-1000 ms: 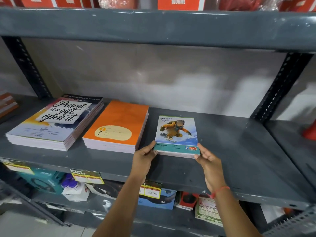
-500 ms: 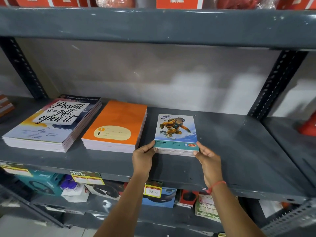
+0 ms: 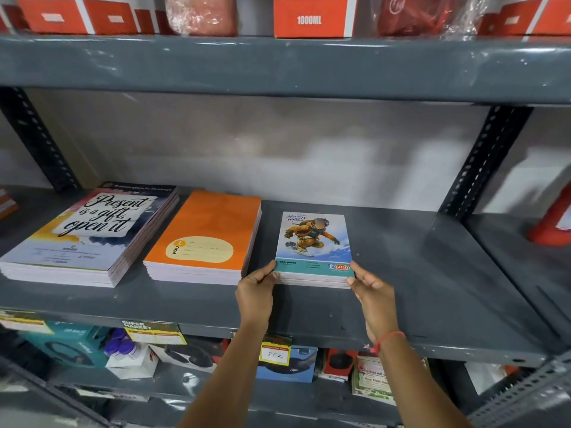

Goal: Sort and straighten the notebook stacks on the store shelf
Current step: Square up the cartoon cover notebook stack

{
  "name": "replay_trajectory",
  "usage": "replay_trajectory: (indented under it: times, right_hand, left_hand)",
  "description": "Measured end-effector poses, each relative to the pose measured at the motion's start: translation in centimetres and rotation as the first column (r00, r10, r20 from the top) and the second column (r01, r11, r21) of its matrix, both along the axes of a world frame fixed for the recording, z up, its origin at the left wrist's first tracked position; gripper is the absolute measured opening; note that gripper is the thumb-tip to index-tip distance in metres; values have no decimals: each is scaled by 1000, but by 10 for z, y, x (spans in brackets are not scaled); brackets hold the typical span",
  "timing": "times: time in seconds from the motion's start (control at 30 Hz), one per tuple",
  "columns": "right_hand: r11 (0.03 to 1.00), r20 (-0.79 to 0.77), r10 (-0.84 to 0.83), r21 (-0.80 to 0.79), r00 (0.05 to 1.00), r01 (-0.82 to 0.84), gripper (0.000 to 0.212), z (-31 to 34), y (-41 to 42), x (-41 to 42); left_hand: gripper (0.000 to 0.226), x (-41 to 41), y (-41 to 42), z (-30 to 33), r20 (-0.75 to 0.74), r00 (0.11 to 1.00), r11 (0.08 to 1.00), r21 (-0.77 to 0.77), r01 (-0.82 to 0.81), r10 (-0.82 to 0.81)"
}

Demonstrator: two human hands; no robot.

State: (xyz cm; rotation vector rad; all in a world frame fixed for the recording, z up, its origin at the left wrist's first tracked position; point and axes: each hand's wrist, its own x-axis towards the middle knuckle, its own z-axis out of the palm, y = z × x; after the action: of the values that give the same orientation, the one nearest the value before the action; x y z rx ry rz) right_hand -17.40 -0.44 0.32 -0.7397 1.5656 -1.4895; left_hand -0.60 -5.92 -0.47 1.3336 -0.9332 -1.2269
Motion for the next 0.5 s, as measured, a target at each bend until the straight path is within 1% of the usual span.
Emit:
replay_trajectory:
  times: [0.27,0.5]
  right_hand:
    - [1000,-2,-27,-3,1000,27,43,-3,-2,0]
    - [999,7,-33,-2,999,33,42,-4,-3,0]
  left_hand:
    - [24,-2,-2,-3,-18,1000,1000,4,-22,22]
    - [25,-1,-4,-7,21,999,1000,-8,-29,29]
